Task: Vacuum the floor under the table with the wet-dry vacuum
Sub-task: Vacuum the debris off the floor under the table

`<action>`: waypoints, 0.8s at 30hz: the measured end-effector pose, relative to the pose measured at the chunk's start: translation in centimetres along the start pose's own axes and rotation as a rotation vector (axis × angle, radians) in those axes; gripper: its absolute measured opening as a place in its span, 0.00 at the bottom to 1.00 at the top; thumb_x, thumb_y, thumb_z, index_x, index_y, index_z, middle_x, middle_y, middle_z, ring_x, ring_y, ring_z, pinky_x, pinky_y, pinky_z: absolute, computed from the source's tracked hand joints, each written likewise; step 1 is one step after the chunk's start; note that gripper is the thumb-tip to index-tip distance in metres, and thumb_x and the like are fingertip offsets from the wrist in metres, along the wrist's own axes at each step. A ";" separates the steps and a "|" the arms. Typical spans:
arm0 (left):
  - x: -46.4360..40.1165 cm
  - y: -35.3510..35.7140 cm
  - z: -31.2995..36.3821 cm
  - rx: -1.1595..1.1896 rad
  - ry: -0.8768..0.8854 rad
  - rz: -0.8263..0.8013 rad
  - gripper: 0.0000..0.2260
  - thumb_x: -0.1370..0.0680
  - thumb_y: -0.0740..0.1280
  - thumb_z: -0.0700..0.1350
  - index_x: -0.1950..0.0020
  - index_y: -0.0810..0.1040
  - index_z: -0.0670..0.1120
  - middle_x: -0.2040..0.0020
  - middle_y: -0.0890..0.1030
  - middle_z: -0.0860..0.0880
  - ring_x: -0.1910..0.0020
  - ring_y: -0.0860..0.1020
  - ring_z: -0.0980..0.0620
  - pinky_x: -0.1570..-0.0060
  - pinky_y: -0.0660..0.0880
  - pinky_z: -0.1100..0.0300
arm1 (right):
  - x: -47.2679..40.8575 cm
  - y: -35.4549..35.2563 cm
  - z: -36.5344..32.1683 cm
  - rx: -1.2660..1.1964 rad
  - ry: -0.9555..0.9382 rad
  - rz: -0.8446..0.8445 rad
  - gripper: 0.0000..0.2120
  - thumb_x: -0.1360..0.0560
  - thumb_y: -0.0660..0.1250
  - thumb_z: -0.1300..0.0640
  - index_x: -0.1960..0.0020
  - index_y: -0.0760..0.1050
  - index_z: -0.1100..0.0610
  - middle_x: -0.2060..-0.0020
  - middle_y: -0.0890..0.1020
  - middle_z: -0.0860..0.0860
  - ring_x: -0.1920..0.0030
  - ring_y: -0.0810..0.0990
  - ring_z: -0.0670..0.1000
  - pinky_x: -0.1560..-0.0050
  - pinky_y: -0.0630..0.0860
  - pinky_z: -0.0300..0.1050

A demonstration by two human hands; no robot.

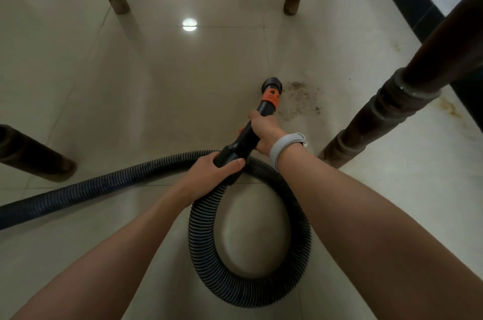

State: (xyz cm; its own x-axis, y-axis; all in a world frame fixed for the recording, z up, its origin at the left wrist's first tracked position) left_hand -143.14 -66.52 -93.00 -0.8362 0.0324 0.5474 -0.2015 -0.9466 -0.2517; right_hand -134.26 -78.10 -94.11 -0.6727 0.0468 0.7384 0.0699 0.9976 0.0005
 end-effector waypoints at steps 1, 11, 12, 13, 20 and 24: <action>-0.3 0.4 0.3 -0.008 0.006 0.011 0.11 0.26 0.67 0.56 0.52 0.76 0.49 0.61 0.81 0.49 0.63 0.79 0.53 0.62 0.74 0.62 | -0.3 -0.8 -0.2 -0.006 -0.005 0.014 0.08 0.20 0.59 0.57 0.45 0.63 0.60 0.63 0.74 0.57 0.67 0.76 0.53 0.50 0.78 0.51; -1.9 4.6 0.6 0.141 -0.040 -0.003 0.17 0.26 0.67 0.58 0.47 0.75 0.46 0.60 0.81 0.45 0.64 0.80 0.50 0.59 0.78 0.55 | -1.6 -4.8 -2.1 0.062 -0.073 0.049 0.07 0.21 0.61 0.57 0.53 0.64 0.60 0.60 0.76 0.58 0.61 0.79 0.57 0.44 0.77 0.57; -1.9 4.9 0.5 0.176 -0.044 -0.013 0.16 0.26 0.66 0.57 0.48 0.74 0.46 0.62 0.80 0.45 0.66 0.79 0.49 0.59 0.78 0.53 | -1.7 -4.8 -2.2 0.091 -0.085 0.051 0.08 0.21 0.61 0.57 0.53 0.64 0.60 0.57 0.77 0.59 0.56 0.80 0.59 0.43 0.77 0.58; -2.0 5.1 0.5 0.201 -0.043 -0.018 0.15 0.25 0.66 0.56 0.48 0.73 0.46 0.63 0.79 0.45 0.68 0.78 0.49 0.60 0.78 0.52 | -1.9 -4.7 -2.4 0.117 -0.101 0.049 0.09 0.22 0.61 0.56 0.51 0.64 0.60 0.53 0.77 0.61 0.50 0.80 0.61 0.42 0.76 0.59; -2.7 4.5 1.3 0.234 0.018 0.037 0.14 0.24 0.64 0.56 0.51 0.72 0.45 0.68 0.76 0.46 0.76 0.75 0.51 0.74 0.74 0.59 | -2.6 -3.3 -3.0 0.090 -0.128 -0.064 0.18 0.22 0.65 0.51 0.41 0.66 0.63 0.52 0.77 0.60 0.53 0.79 0.59 0.43 0.77 0.57; -3.4 3.5 2.3 0.217 0.042 0.045 0.15 0.24 0.64 0.56 0.56 0.73 0.44 0.71 0.76 0.46 0.78 0.74 0.50 0.76 0.73 0.60 | -2.2 -2.7 -2.2 -0.195 -0.037 -0.169 0.10 0.23 0.66 0.55 0.52 0.67 0.60 0.64 0.75 0.57 0.67 0.76 0.55 0.61 0.78 0.50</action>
State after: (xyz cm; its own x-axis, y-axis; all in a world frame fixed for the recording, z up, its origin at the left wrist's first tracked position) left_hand -139.83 -70.69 -93.95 -0.8636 -0.0024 0.5042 -0.0526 -0.9941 -0.0949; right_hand -131.33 -81.00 -94.26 -0.7131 -0.1147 0.6916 0.0926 0.9625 0.2550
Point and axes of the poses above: each hand's wrist, its own x-axis away from the middle knuckle, its own y-axis out of the palm, z = x × y, the point moved 10 cm from there along -x, towards the middle knuckle
